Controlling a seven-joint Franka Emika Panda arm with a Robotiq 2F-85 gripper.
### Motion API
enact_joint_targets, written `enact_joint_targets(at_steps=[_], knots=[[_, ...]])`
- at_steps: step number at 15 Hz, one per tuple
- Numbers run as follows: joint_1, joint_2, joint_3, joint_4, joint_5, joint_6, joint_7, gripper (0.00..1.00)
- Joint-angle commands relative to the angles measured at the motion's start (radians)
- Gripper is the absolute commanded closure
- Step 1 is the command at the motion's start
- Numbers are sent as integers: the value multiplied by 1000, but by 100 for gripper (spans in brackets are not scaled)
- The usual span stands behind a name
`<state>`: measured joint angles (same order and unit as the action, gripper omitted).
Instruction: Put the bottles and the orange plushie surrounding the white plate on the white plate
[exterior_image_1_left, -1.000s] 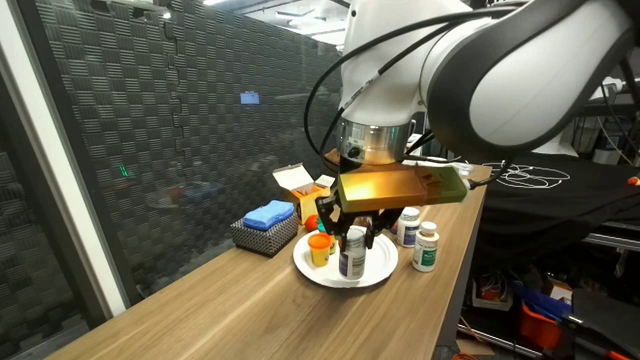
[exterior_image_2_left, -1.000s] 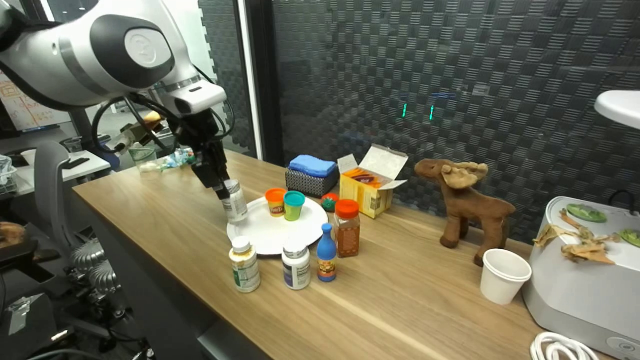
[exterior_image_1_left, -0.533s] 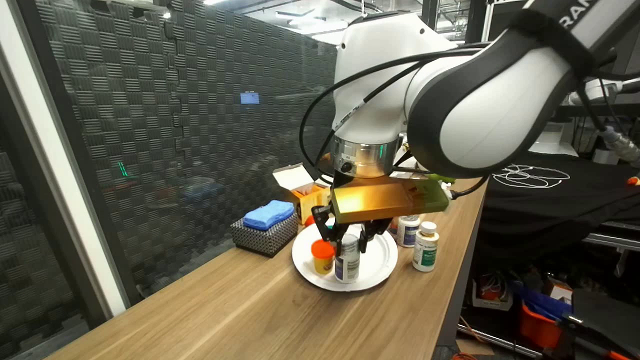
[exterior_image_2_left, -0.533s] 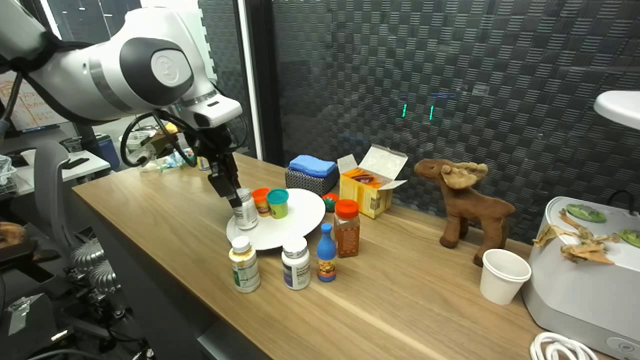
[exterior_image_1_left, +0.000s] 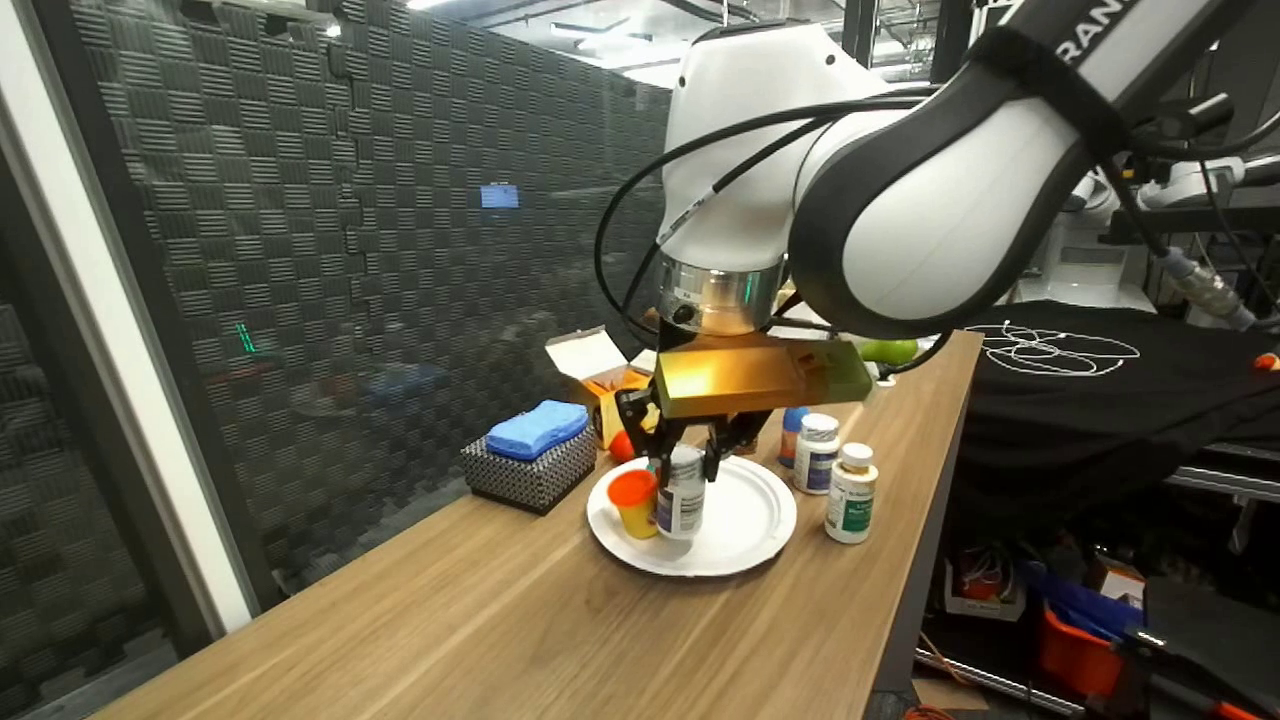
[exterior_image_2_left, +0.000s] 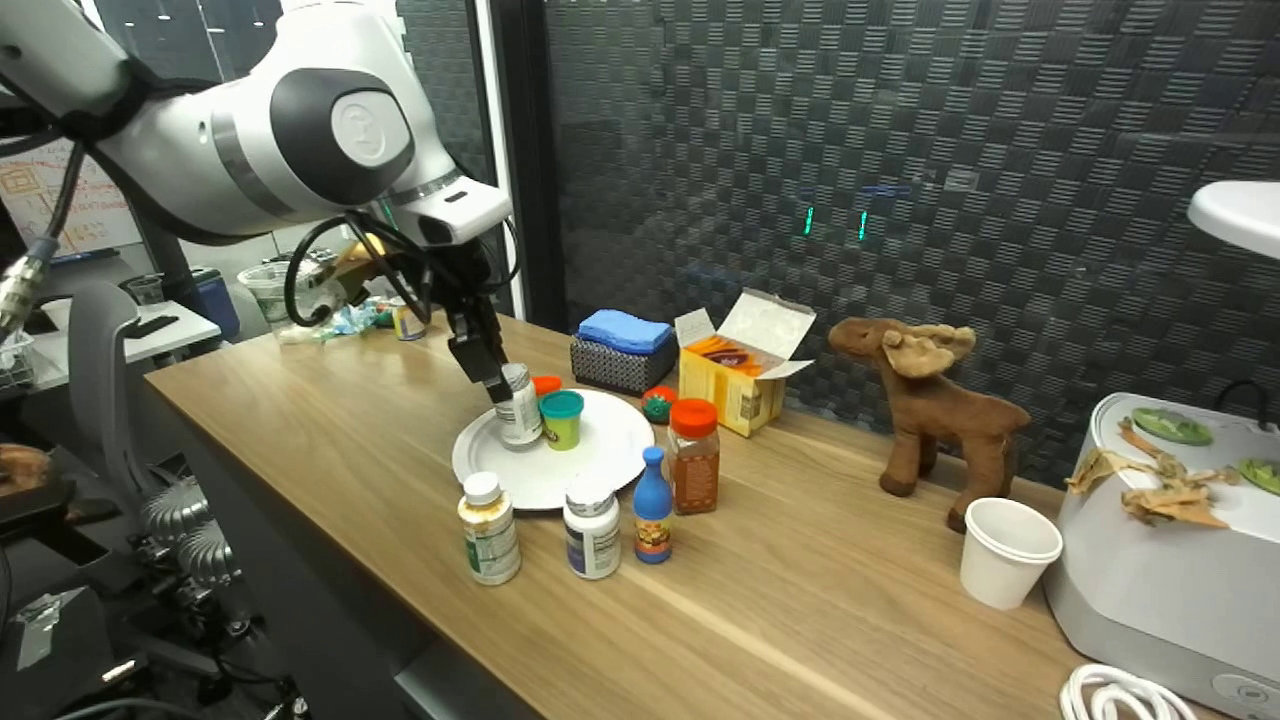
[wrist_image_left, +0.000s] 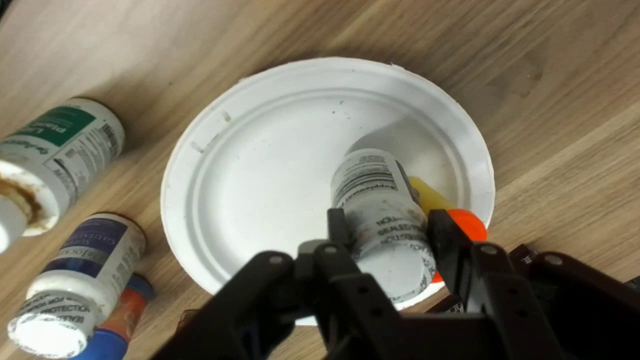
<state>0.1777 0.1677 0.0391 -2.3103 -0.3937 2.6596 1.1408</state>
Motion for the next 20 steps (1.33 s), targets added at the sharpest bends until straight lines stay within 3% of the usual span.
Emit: enact_joint_targets(at_steps=[1, 14, 15, 16, 17, 20], knots=[[2, 25, -1, 13, 35, 28, -45, 80], [13, 32, -4, -14, 58, 36, -124, 80], [15, 30, -3, -16, 58, 34, -132, 74], [18, 24, -6, -15, 49, 27, -134, 30], [21, 12, -13, -12, 34, 14, -127, 30], [16, -54, -27, -13, 26, -37, -115, 9]])
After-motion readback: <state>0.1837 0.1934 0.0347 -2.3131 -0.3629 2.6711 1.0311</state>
